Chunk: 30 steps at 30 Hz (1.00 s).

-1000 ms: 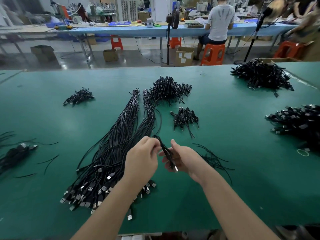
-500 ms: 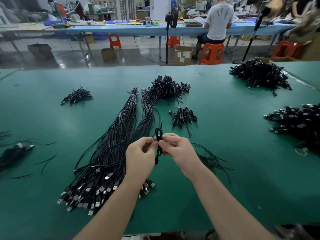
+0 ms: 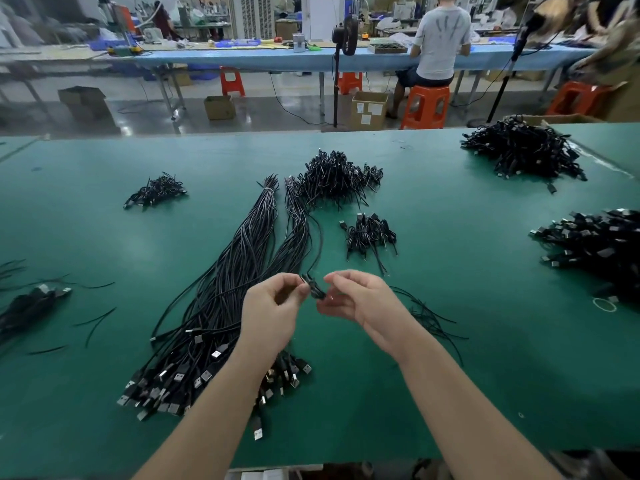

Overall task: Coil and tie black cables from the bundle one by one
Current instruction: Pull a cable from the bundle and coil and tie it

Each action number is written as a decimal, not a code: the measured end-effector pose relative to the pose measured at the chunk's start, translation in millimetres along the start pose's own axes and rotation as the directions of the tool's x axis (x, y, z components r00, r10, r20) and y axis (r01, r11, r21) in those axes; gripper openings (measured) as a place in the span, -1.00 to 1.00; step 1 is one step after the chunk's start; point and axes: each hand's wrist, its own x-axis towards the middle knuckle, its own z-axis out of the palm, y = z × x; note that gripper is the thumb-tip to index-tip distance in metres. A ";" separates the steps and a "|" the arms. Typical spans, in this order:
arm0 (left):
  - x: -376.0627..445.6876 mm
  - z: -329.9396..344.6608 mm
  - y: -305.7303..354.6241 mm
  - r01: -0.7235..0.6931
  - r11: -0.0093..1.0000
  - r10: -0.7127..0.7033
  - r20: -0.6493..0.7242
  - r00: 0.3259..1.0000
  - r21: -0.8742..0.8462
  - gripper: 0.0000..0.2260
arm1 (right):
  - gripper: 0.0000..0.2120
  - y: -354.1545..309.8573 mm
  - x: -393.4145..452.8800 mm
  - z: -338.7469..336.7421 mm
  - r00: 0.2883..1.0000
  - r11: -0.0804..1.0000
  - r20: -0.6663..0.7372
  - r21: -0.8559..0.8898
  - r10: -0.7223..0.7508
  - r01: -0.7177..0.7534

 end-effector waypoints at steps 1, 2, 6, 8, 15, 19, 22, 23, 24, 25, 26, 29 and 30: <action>-2.2 -1.0 1.8 -0.145 0.982 0.148 -0.011 0.989 0.121 -0.90 | -0.79 -2.0 -0.6 0.1 0.997 0.996 0.015 -0.047 0.071 -0.070; -4.5 -1.5 3.4 -0.272 0.937 0.279 0.000 0.960 0.220 -0.91 | -0.73 -2.4 -1.7 0.6 0.992 0.988 0.046 -0.107 0.117 -0.111; -9.4 -1.0 4.1 -0.509 0.749 0.535 0.065 0.842 0.424 -0.98 | -0.82 -3.2 -5.3 6.9 0.992 0.993 0.100 -0.091 0.081 -0.072; -10.0 -1.2 1.9 -0.534 0.713 0.562 0.085 0.823 0.454 -0.95 | -0.84 -4.7 -6.8 8.8 0.993 0.995 0.089 -0.073 0.078 -0.071; -10.2 0.8 -3.2 -0.471 0.778 0.478 0.096 0.873 0.416 -0.96 | -0.86 1.7 -6.4 6.2 0.994 0.991 0.050 -0.098 0.098 -0.093; -13.0 5.8 -2.1 -0.310 0.890 0.325 0.012 0.946 0.334 -0.95 | -0.83 6.5 -6.4 8.8 1.000 0.984 0.004 -0.177 -0.026 0.026; -8.3 10.8 -1.7 0.133 0.991 -0.132 0.046 0.990 -0.018 -0.87 | -0.80 10.2 -7.3 10.6 0.985 0.932 -0.054 -0.337 -0.161 0.134; -5.9 9.8 0.1 0.302 0.937 -0.281 0.137 0.950 -0.177 -0.86 | -0.80 10.7 -7.1 9.7 0.974 0.898 -0.049 -0.401 -0.222 0.184; -3.8 7.6 2.2 0.442 0.844 -0.377 0.247 0.892 -0.305 -0.85 | -0.80 10.8 -6.9 8.6 0.960 0.855 -0.031 -0.462 -0.279 0.234; -2.0 4.6 3.5 0.532 0.761 -0.420 0.342 0.841 -0.371 -0.85 | -0.79 11.0 -6.4 7.2 0.945 0.808 -0.001 -0.518 -0.328 0.280; -0.9 2.0 4.1 0.570 0.726 -0.427 0.397 0.812 -0.384 -0.86 | -0.78 11.3 -6.7 6.5 0.933 0.762 0.035 -0.565 -0.359 0.315; -0.4 -0.1 4.8 0.511 0.791 -0.384 0.379 0.842 -0.336 -0.86 | -0.73 10.0 -7.6 3.5 0.930 0.724 0.083 -0.604 -0.359 0.334; -0.5 0.5 5.1 0.458 0.841 -0.362 0.327 0.873 -0.289 -0.85 | -0.72 9.9 -7.2 1.5 0.941 0.755 0.073 -0.579 -0.330 0.310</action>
